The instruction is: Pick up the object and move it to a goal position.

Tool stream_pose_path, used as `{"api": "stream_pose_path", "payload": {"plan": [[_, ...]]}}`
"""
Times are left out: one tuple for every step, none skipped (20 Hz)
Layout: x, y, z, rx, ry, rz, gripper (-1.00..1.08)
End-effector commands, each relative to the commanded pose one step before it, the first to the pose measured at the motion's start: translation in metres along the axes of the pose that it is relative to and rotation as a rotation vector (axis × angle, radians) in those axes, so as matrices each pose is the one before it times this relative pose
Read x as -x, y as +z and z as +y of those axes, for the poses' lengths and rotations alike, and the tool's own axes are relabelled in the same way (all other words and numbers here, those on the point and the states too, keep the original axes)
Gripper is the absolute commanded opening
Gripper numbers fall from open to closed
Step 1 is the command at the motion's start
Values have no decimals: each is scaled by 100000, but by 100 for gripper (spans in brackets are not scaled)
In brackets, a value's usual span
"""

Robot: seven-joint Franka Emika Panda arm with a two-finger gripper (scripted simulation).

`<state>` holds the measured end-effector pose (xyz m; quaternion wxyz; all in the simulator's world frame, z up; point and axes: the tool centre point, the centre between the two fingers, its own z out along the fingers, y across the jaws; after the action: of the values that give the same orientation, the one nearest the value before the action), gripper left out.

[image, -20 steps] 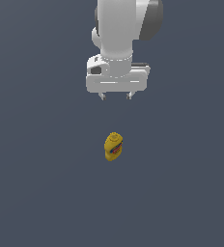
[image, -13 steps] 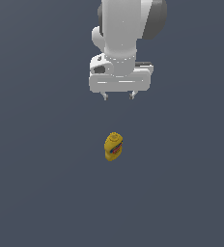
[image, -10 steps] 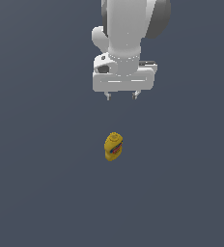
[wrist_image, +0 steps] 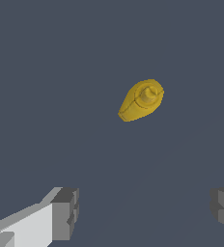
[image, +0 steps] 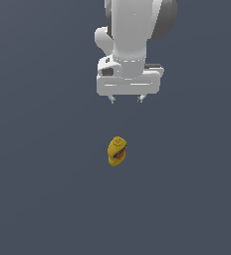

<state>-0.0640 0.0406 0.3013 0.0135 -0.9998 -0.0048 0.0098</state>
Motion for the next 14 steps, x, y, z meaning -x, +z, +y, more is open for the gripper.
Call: {"api": "stream_pose_path", "payload": {"plan": [[-239, 164, 70, -20, 2194, 23, 100], [-132, 86, 41, -9, 1200, 24, 100], [-145, 95, 43, -9, 1317, 27, 100], [-159, 104, 41, -9, 1438, 30, 100], [-174, 114, 41, -9, 1570, 33, 100], [-189, 125, 42, -8, 1698, 36, 100], [-204, 137, 44, -6, 1838, 39, 100], [-220, 149, 45, -3, 1978, 42, 100], [-235, 161, 44, 0, 2116, 45, 100], [-251, 174, 41, 3, 2254, 49, 100], [-266, 187, 40, 7, 2395, 54, 100], [-282, 201, 36, 11, 2537, 58, 100], [-297, 215, 32, 17, 2677, 63, 100], [-305, 225, 27, 22, 2759, 68, 100]]}}
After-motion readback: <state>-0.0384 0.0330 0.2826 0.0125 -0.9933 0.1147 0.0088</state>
